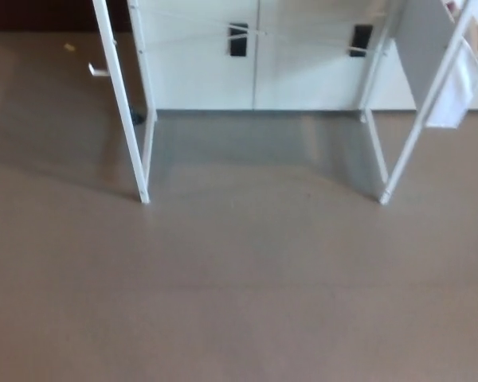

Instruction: The robot walk towards a table in front and then pushes a layer of a file tray back to its original position using its right hand

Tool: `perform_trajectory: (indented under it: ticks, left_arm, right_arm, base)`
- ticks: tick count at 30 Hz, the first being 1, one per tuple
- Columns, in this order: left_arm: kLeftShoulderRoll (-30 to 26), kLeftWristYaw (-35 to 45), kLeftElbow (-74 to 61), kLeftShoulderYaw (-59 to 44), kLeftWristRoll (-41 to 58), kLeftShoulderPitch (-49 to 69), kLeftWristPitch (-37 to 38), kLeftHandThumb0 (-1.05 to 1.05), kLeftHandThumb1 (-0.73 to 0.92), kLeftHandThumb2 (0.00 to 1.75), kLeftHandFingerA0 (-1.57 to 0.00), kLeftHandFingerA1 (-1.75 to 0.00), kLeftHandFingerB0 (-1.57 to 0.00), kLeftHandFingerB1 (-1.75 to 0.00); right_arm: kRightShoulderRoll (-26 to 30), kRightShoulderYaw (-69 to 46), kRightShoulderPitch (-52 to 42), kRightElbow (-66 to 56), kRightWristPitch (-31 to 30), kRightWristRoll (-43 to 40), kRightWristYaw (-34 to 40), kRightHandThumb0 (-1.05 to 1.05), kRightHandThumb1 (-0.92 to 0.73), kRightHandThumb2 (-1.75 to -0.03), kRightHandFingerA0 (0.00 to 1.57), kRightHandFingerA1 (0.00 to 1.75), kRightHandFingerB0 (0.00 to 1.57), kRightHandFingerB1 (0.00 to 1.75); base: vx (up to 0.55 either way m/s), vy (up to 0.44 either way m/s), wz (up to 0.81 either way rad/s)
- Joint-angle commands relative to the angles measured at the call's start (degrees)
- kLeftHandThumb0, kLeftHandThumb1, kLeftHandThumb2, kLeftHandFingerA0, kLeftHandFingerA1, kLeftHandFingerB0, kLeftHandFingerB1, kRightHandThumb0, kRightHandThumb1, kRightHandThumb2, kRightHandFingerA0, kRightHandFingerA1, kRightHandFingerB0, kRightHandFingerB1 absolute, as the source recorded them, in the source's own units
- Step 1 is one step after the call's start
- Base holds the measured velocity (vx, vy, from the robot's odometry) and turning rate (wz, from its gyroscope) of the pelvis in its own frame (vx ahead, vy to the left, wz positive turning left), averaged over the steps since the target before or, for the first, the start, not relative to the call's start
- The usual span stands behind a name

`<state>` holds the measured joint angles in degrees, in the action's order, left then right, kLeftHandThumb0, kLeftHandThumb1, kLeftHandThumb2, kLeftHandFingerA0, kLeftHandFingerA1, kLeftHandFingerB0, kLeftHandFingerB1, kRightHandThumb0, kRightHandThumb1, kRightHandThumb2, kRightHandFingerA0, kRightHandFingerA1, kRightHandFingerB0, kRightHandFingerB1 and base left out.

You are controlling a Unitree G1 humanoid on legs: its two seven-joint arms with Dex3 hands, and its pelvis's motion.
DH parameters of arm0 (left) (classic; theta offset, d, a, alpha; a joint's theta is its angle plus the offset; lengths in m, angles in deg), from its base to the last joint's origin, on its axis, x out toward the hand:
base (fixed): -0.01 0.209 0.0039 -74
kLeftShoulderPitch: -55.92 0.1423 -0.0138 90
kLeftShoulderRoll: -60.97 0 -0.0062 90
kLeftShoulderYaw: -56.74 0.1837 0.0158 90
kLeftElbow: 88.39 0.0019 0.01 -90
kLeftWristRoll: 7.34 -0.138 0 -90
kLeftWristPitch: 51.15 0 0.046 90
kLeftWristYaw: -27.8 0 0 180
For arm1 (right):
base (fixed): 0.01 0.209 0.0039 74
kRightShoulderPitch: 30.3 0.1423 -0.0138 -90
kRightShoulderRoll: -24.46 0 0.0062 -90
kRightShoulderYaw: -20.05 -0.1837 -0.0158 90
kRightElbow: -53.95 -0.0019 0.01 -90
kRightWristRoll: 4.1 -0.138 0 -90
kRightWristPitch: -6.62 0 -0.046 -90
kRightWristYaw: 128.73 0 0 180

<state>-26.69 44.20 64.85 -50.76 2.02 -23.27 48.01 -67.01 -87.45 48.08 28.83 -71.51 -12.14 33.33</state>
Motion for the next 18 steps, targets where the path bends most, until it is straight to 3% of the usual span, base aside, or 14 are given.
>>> perform_trajectory:
  ticks: [1, 6, 7, 8, 9, 10, 11, 18]
  left_arm:
    - [-0.52, -0.40, -0.30, 0.36, -0.32, -0.13, 0.92, 0.01, 0.44, 0.87, -0.45, -0.63, -0.18, -0.50]
    - [-0.56, -0.70, -0.73, 0.72, -0.28, -0.31, 0.89, -0.01, 0.44, 0.87, -0.46, -0.63, -0.19, -0.50]
    - [-0.56, -0.87, -0.70, 0.71, -0.24, -0.38, 0.55, 0.00, 0.62, 0.57, -0.54, -0.47, -0.30, -0.36]
    - [-0.54, -0.67, -0.68, 0.60, -0.07, -0.35, 0.53, -0.01, 0.45, 0.88, -0.47, -0.63, -0.18, -0.49]
    - [-0.51, -0.26, -0.67, 0.43, 0.20, -0.27, 0.70, -0.01, 0.45, 0.88, -0.47, -0.63, -0.18, -0.49]
    - [-0.52, -0.13, -0.53, 0.38, 0.24, -0.20, 0.88, -0.01, 0.62, 0.57, -0.53, -0.48, -0.29, -0.36]
    - [-0.65, -0.73, 0.14, 0.51, -0.09, -0.41, 0.95, -0.01, 0.45, 0.88, -0.44, -0.61, -0.19, -0.49]
    - [-0.71, -0.35, -0.06, 0.77, -0.24, 0.23, 1.84, 0.00, 0.44, 0.88, -0.45, -0.62, -0.18, -0.50]
  right_arm:
    - [0.68, 0.21, -0.12, -1.14, -0.03, -0.17, 0.30, -0.26, -0.61, -0.58, 0.53, 0.39, 0.30, 0.32]
    - [0.63, -0.02, 0.21, -1.28, -0.57, -0.81, 0.10, -0.25, -0.60, -0.58, 0.51, 0.39, 0.31, 0.32]
    - [0.81, 0.36, 0.13, -1.12, 0.14, -0.36, -0.11, -0.26, -0.61, -0.58, 0.51, 0.39, 0.30, 0.33]
    - [0.89, 0.65, 0.02, -1.12, 0.57, 0.01, -0.01, -0.26, -0.61, -0.58, 0.53, 0.39, 0.31, 0.33]
    - [0.88, 0.86, -0.12, -1.27, 0.73, 0.23, 0.28, -0.26, -0.61, -0.58, 0.53, 0.39, 0.31, 0.33]
    - [0.82, 0.50, -0.02, -1.20, 0.07, -0.41, -0.22, -0.25, -0.62, -0.58, 0.51, 0.39, 0.30, 0.32]
    - [0.76, 0.23, 0.08, -0.77, 0.01, -0.76, -0.37, -0.24, -0.61, -0.58, 0.50, 0.38, 0.30, 0.32]
    - [0.84, 0.59, -0.38, -0.95, 0.11, -0.49, 0.01, -0.25, -0.61, -0.58, 0.52, 0.39, 0.29, 0.32]
  base:
    - [0.51, -0.116, -0.50]
    - [0.47, -0.064, 0.28]
    - [0.34, -0.011, -0.05]
    - [0.37, 0.027, -0.10]
    - [0.36, 0.071, -0.17]
    - [0.35, 0.088, -0.22]
    - [0.34, 0.132, -0.28]
    - [0.50, 0.197, -0.29]
